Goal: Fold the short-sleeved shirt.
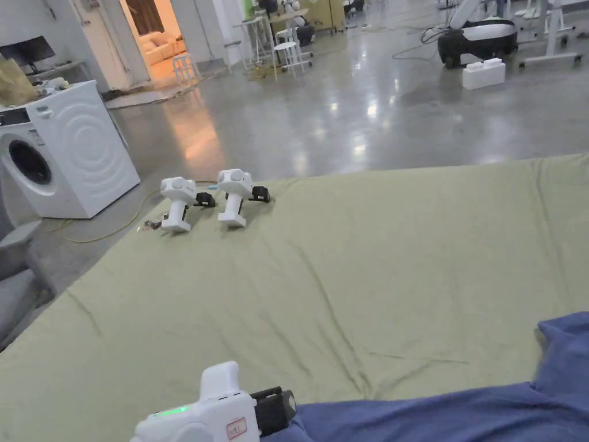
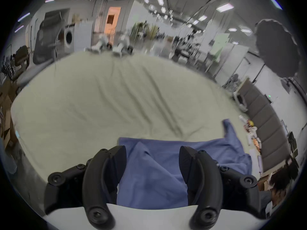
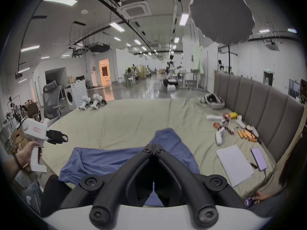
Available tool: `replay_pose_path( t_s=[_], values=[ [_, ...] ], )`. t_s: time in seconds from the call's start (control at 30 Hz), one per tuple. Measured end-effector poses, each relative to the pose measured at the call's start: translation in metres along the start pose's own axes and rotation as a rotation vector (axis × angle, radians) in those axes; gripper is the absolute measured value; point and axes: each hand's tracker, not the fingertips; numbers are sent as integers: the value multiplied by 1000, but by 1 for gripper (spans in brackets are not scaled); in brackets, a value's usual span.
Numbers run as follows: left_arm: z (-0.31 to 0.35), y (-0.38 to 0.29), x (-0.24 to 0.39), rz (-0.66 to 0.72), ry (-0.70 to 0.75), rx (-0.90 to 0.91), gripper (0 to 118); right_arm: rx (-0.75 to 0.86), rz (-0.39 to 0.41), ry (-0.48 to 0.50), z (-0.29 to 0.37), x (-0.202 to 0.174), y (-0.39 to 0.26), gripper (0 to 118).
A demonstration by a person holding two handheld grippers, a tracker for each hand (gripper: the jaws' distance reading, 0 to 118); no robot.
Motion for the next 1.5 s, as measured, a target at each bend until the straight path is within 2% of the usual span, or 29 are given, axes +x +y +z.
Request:
replay_pose_path(
  t_s=[0.1, 0.23, 0.3, 0.33, 0.37, 0.47, 0.57, 0.6, 0.63, 0.73, 0.83, 0.9, 1.0, 1.03, 1.07, 1.1, 1.17, 1.23, 1.3, 1.5],
  values=[
    [-61, 7, -11, 28, 52, -90, 76, -79, -76, 2, -12, 17, -11, 2],
    [-105, 5, -20, 67, 79, -174, 66, -183, -114, -20, -25, 34, -25, 2],
    [-106, -3, -1, -35, 127, -133, 49, -219, -111, -31, -32, 39, -32, 2],
    [-107, -3, 4, -66, 140, -128, 25, -233, -106, -32, -35, 40, -36, 2],
    [-107, -2, 6, -38, 92, -145, 11, -241, -110, -30, -40, 43, -38, 2],
    [-119, -10, 29, -132, 162, -154, 10, -272, -128, -7, -59, 50, -37, 2],
    [-131, -13, 36, -180, 181, -182, 10, -278, -102, 16, -105, 65, -17, 6],
    [-131, -13, 34, -177, 176, -186, 10, -278, -96, 24, -126, 73, -9, 14],
    [-130, -10, 30, -167, 170, -196, 10, -299, -95, 35, -152, 81, 2, 31],
    [-132, -3, 23, -139, 145, -221, 10, -413, -88, 43, -226, 101, 21, 91],
    [-132, -2, 21, -130, 145, -221, 10, -559, -26, 17, -295, 118, 22, 94],
    [-134, -3, 23, -138, 148, -221, 10, -718, 23, -6, -334, 125, 15, 99],
    [-135, -4, 26, -151, 154, -222, 10, -887, 159, -49, -376, 124, -12, 109],
    [-135, -5, 27, -159, 155, -223, 10, -987, 202, -65, -389, 121, -28, 118],
    [-135, -5, 27, -154, 150, -229, 10, -946, 175, -51, -391, 120, -32, 118],
    [-135, -4, 26, -152, 149, -229, 10, -886, 156, -89, -387, 117, -32, 118],
    [-135, -4, 24, -146, 147, -227, 10, -873, 152, -64, -382, 124, -33, 118],
    [-134, -4, 24, -143, 144, -227, 10, -842, 71, -11, -377, 136, -36, 118],
    [-133, -6, 25, -148, 146, -220, 10, -800, 41, 1, -369, 139, -34, 118],
    [-134, -7, 25, -154, 153, -211, 10, -858, 57, -25, -377, 133, -28, 118]
  ],
)
